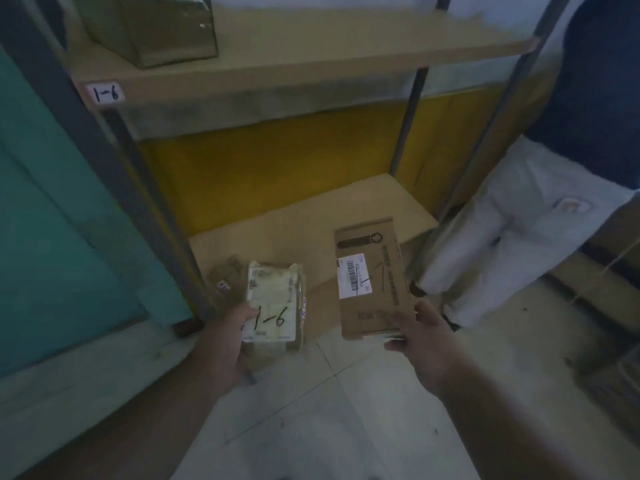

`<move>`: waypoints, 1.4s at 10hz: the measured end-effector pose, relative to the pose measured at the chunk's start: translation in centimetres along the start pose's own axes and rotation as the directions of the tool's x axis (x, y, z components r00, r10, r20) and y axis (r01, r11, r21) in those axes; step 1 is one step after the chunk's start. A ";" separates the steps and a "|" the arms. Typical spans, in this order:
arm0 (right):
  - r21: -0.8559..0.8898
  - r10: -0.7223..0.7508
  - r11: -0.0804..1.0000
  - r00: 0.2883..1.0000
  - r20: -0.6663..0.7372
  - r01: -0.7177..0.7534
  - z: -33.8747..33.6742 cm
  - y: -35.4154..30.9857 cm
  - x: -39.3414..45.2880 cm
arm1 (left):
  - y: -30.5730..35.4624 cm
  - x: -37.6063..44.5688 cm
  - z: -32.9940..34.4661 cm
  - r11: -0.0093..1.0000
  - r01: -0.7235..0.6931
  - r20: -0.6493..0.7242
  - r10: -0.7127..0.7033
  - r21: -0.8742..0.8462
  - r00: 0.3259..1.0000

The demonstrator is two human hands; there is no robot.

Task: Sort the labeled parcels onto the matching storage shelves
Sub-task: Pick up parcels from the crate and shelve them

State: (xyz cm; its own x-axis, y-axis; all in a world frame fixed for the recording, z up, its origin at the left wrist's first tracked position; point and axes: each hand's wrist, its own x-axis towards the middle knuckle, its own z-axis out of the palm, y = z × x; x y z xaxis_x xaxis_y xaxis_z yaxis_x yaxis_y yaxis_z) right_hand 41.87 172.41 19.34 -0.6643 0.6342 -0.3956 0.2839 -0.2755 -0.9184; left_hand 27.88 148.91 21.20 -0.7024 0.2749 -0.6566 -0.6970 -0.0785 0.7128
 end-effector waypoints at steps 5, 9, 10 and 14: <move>-0.396 0.158 0.918 0.888 0.431 0.029 11.2 -1.9 22.7 | -6.5 1.8 2.6 0.977 -0.163 -0.442 0.086 -0.139 0.893; -0.532 0.312 0.842 0.886 0.342 -0.091 17.9 4.0 29.6 | -6.0 7.2 2.3 0.966 -0.140 -0.489 0.016 -0.217 0.872; -0.570 0.333 0.814 0.894 0.300 -0.111 18.4 5.6 31.0 | -6.0 9.0 2.8 0.968 -0.134 -0.490 0.013 -0.212 0.872; -0.839 0.006 0.120 0.844 0.536 0.531 17.4 4.1 29.0 | -6.2 11.4 4.5 0.960 -0.182 -0.536 0.041 -0.212 0.843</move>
State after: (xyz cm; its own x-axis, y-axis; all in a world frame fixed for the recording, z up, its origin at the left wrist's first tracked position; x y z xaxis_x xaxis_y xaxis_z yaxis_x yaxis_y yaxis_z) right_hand 11.75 177.15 4.19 -0.9295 0.1467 -0.3383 0.2610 0.9099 -0.3225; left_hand 24.81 156.84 10.42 -0.6983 -0.2851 -0.6566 -0.5724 -0.3285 0.7513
